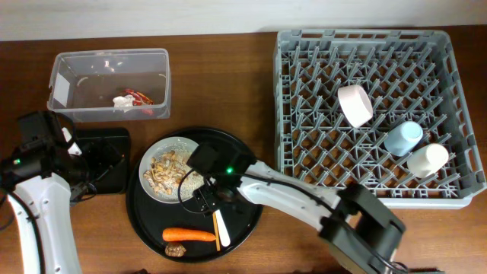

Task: Sort waste into correct bins and load items into the dishwasher rack
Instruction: 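Grasp the white fork on the black tray with the right gripper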

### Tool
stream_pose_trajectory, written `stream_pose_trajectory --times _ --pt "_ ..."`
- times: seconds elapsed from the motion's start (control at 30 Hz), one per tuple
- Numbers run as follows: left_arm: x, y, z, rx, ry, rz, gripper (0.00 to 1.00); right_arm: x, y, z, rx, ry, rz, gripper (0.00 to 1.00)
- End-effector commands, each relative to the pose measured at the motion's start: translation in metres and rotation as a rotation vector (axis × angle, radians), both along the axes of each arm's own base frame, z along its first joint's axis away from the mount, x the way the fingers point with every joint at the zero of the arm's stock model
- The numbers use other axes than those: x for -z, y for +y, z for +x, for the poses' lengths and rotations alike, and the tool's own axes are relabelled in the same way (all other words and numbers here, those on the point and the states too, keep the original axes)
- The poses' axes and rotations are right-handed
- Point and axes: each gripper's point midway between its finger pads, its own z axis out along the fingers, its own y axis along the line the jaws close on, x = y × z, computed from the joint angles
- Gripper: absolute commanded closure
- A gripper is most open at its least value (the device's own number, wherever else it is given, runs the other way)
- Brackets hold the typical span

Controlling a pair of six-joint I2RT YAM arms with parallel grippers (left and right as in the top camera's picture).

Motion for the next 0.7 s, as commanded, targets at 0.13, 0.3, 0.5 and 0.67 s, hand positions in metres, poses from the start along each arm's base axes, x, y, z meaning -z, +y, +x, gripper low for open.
stream_pose_trajectory --times 0.13,0.3,0.5,0.67 --pt "-0.004 -0.001 0.002 0.016 -0.015 -0.003 0.01 0.025 0.010 0.008 0.010 -0.016 0.001 0.37" --pt "-0.004 -0.001 0.002 0.016 -0.015 -0.003 0.01 0.026 0.006 0.009 0.014 -0.023 -0.015 0.51" --pt "-0.004 -0.001 0.002 0.016 -0.015 -0.003 0.01 0.028 0.001 0.011 0.046 -0.029 -0.039 0.59" --pt "-0.004 -0.001 0.002 0.016 -0.015 -0.003 0.01 0.029 -0.001 0.010 0.045 -0.024 -0.047 0.59"
